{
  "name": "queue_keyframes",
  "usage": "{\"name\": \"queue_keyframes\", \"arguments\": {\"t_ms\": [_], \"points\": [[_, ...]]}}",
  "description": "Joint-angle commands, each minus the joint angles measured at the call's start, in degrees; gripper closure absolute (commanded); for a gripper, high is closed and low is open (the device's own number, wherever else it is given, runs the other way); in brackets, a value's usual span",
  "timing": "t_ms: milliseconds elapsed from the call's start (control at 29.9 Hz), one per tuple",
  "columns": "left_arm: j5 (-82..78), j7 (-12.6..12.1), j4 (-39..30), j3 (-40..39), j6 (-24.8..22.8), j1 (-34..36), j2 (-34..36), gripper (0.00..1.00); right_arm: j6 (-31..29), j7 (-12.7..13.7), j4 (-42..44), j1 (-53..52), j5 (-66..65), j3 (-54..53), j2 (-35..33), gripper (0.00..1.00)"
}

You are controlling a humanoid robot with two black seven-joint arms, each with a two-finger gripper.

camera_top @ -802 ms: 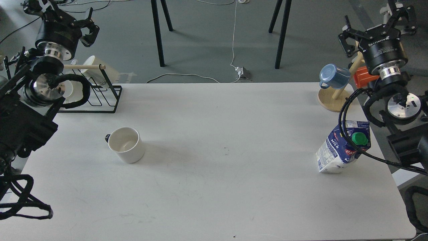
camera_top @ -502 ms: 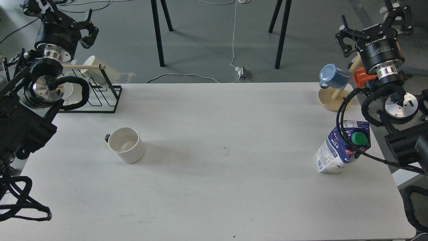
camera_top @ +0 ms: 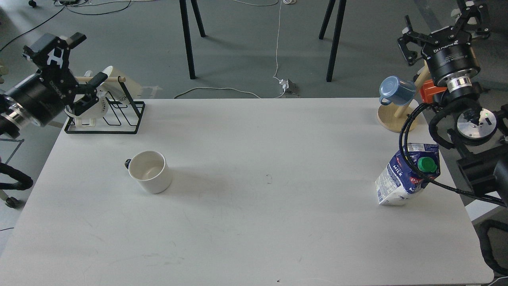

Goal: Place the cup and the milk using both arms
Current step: 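Lower the left gripper from rest toward the white mug, then grasp the white mug's rim with the left gripper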

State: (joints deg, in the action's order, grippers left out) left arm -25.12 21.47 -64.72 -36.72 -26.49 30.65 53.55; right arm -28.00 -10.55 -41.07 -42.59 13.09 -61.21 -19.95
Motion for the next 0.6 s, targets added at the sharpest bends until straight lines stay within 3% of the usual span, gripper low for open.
{"name": "queue_keyframes", "arguments": {"t_ms": [0,201,267,568], "points": [[-17.9,5.2,-2.3,0.2,1.8,-3.1,2.3,0.06,0.0,0.0,0.0,0.2,0.0,0.0,0.2,0.01],[-52.3,5.5,-1.2,0.3,16.4,-3.8,1.5,0.07,0.0,0.0,0.0,0.3,0.0,-0.1,-0.3,0.01],[-61.0,5.7,0.7,0.3,20.0,-3.8,-0.2,0.12,0.0,0.0,0.0,0.3,0.0,-0.1,-0.5,0.01],[-83.6,5.5,6.3,0.9,21.6,-3.7,-8.5,0.29,0.0,0.1,0.0,0.3,0.0,-0.6,-0.6,0.01]]}}
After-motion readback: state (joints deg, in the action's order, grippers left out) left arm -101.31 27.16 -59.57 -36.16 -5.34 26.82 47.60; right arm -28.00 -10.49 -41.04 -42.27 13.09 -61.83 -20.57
